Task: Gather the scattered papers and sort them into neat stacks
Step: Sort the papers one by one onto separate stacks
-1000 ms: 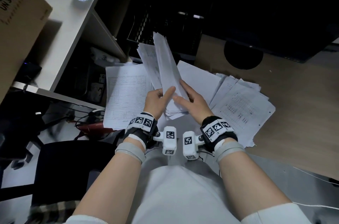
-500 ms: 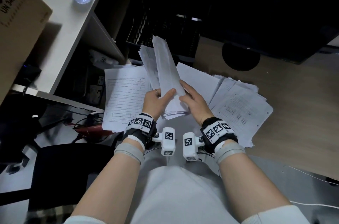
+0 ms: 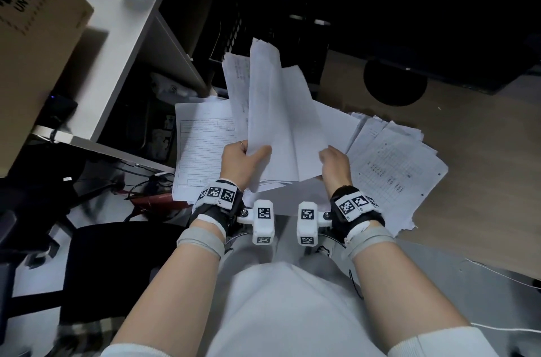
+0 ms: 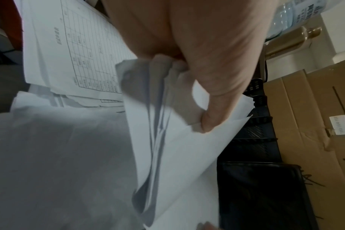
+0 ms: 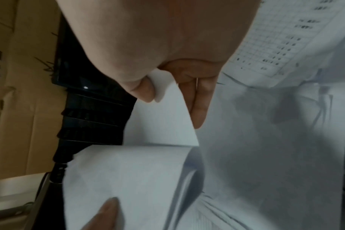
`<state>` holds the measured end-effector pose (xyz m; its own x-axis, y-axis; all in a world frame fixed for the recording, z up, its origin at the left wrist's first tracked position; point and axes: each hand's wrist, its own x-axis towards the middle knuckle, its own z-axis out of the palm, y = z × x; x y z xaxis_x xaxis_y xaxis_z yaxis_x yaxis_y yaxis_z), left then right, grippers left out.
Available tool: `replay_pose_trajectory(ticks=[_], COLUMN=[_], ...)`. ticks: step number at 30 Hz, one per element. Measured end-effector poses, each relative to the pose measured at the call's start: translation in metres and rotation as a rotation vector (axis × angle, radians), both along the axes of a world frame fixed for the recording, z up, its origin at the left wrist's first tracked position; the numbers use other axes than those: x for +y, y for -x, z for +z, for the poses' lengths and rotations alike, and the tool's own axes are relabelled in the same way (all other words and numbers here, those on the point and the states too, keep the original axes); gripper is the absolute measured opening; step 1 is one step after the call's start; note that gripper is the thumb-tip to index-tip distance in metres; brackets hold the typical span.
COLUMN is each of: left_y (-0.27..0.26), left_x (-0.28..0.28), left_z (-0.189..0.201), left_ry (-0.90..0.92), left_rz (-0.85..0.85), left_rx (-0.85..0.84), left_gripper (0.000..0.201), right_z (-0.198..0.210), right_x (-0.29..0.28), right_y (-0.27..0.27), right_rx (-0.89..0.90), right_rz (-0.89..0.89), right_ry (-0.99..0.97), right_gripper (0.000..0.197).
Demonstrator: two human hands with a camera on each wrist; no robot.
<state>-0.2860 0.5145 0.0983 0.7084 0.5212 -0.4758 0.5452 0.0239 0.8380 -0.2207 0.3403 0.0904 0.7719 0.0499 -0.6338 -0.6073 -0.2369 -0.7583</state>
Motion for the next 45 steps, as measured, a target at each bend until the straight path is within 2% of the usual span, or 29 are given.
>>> replay_pose_trajectory(ticks=[2, 3, 5, 8, 10, 13, 17, 22, 25, 27, 31, 34, 36, 39, 40, 42, 44, 45], left_y=[0.002, 0.003, 0.003, 0.003, 0.004, 0.009, 0.017, 0.028, 0.032, 0.034, 0.035, 0.034, 0.034, 0.030, 0.028, 0.023, 0.016, 0.013], left_x=[0.001, 0.001, 0.001, 0.002, 0.006, 0.013, 0.017, 0.027, 0.034, 0.041, 0.050, 0.048, 0.046, 0.044, 0.042, 0.036, 0.026, 0.019], left_z=[-0.002, -0.003, -0.005, -0.008, -0.010, -0.013, -0.016, -0.031, -0.039, -0.043, -0.046, -0.047, -0.046, -0.042, -0.040, -0.038, -0.031, -0.024], left_ry=[-0.018, -0.027, -0.033, -0.060, -0.073, -0.075, -0.060, -0.065, -0.118, -0.163, -0.143, -0.138, -0.121, -0.105, -0.090, -0.062, -0.014, 0.013], left_rz=[-0.073, -0.113, -0.159, -0.184, -0.179, -0.159, -0.163, -0.085, -0.017, 0.013, 0.024, -0.001, -0.024, -0.052, -0.064, -0.106, -0.178, -0.214], left_rx=[-0.005, -0.008, -0.021, -0.036, -0.026, -0.006, 0.012, 0.065, 0.097, 0.105, 0.100, 0.076, 0.074, 0.069, 0.058, 0.034, 0.002, -0.015], left_gripper=[0.024, 0.027, 0.042, 0.047, 0.043, 0.041, 0.040, 0.041, 0.044, 0.046, 0.045, 0.043, 0.042, 0.042, 0.042, 0.042, 0.043, 0.044], right_z=[0.010, 0.012, 0.017, 0.015, 0.011, 0.002, -0.014, -0.041, -0.056, -0.066, -0.072, -0.072, -0.072, -0.065, -0.061, -0.046, -0.025, -0.018], right_x=[0.008, 0.010, 0.013, 0.013, 0.011, 0.012, 0.012, 0.008, 0.002, -0.001, -0.002, 0.009, 0.018, 0.022, 0.021, 0.024, 0.032, 0.036], right_y=[-0.001, -0.002, 0.000, 0.006, 0.008, 0.010, 0.017, 0.022, 0.029, 0.035, 0.042, 0.047, 0.048, 0.042, 0.039, 0.028, 0.020, 0.017], right_rx=[-0.014, -0.018, 0.000, 0.030, 0.046, -0.032, -0.067, -0.029, 0.037, 0.095, 0.236, 0.253, 0.235, 0.085, -0.004, -0.097, -0.005, 0.025], right_rz=[0.046, 0.080, 0.117, 0.096, 0.074, 0.048, 0.111, 0.097, 0.026, -0.029, -0.109, -0.083, -0.062, 0.000, 0.042, 0.138, 0.190, 0.197], right_ry=[-0.050, -0.071, -0.089, -0.083, -0.057, -0.028, 0.077, 0.337, 0.459, 0.516, 0.532, 0.407, 0.356, 0.520, 0.513, 0.258, -0.072, -0.167], right_gripper=[0.013, 0.023, 0.061, 0.082, 0.079, 0.035, 0.027, 0.030, 0.035, 0.032, 0.043, 0.056, 0.075, 0.091, 0.088, 0.074, 0.064, 0.063])
